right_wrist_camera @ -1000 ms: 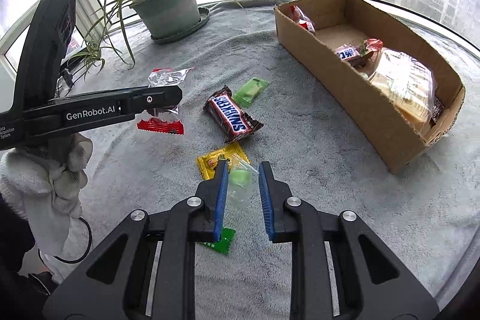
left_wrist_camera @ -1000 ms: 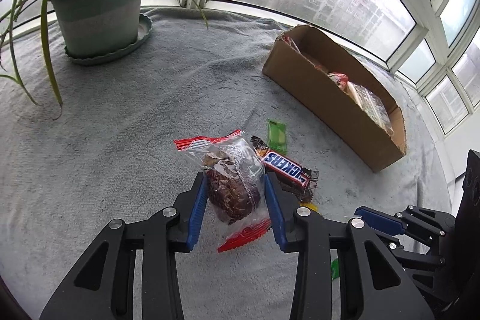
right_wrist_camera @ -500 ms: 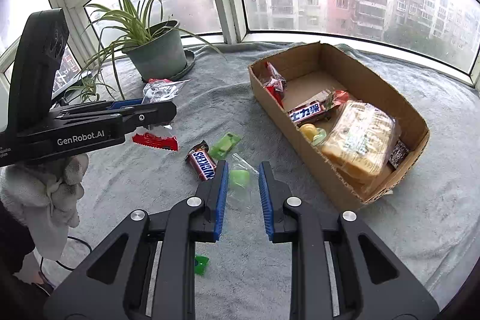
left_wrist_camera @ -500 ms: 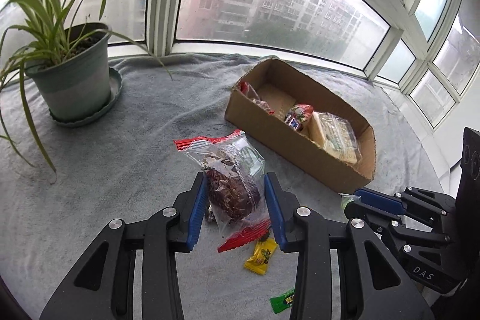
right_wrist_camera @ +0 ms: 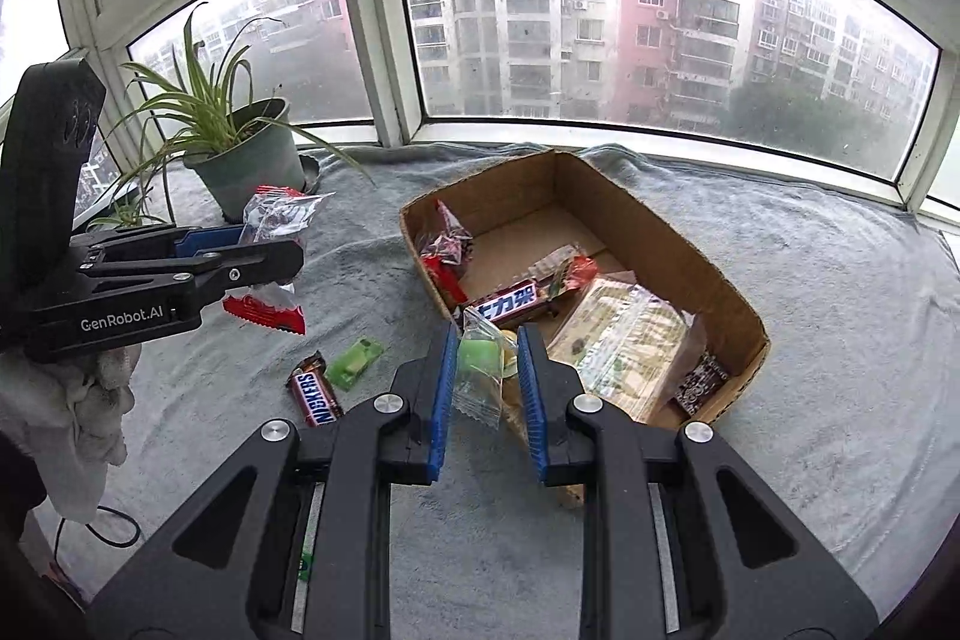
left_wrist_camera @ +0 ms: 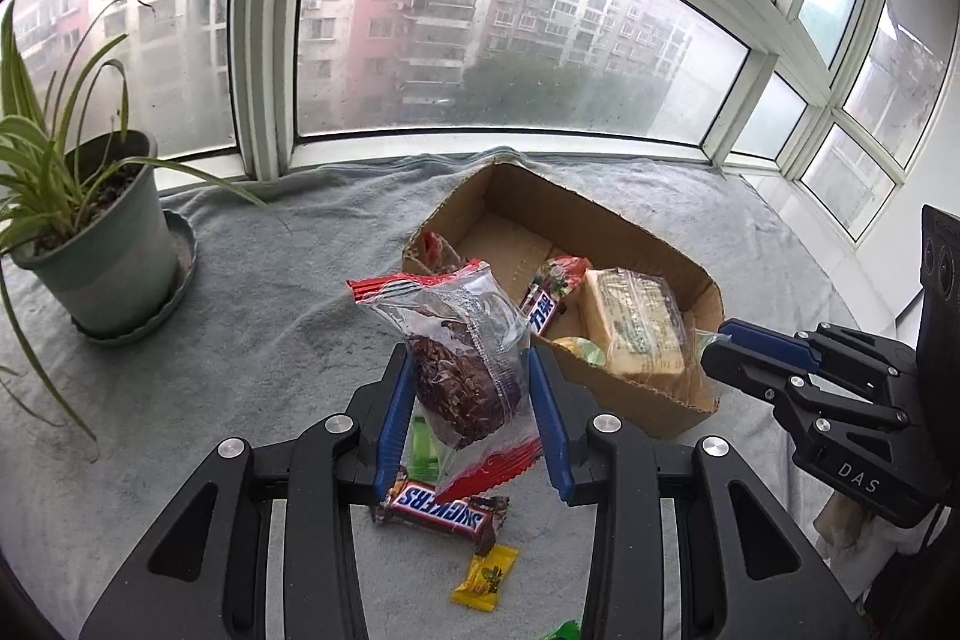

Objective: Organize snacks
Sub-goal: 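Carry the date bag and green candy into the box and open both grippers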

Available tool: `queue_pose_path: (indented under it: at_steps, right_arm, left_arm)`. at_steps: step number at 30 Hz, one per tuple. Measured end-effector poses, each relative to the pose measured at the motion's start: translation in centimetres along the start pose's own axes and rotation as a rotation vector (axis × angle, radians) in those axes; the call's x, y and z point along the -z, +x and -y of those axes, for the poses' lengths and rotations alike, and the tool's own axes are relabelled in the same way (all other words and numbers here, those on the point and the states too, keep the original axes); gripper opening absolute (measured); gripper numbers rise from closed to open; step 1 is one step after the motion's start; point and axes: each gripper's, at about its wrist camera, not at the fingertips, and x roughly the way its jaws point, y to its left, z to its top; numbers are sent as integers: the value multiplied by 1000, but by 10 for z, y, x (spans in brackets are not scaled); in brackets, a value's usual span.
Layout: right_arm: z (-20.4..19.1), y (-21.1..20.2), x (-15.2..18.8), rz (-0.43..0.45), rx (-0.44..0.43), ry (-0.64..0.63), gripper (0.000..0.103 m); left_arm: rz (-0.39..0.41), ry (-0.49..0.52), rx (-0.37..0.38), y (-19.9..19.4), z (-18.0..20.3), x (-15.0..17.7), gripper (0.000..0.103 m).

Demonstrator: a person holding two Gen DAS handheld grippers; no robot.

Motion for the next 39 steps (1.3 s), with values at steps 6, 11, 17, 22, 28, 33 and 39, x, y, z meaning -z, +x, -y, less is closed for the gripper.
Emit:
queue_pose_path:
  at_steps: [6,11,17,22,28,33,39]
  right_arm:
    - [18,11,-9,-6,40,3,22]
    - [33,24,-15,-20,63,5,22]
    - [47,41,-22,-33,73,16,22]
    - [54,54,-21,-53,80,12,22]
    - [65,67,-23,-63,88,24,22]
    - [69,73,-23,-72,91,33,22]
    - [68,78,-22,-75,102,29,27]
  left_arm:
    - [0,0,11,13,3,-15,36]
    - [-6,4,24,27,7,-30,36]
    - [-30,32,30,56,18,-47,36]
    - [-49,59,36,81,28,-59,36]
    - [-68,81,45,102,36,-69,36]
    - [-83,88,52,113,38,-71,36]
    - [-91,88,51,119,39,-72,37]
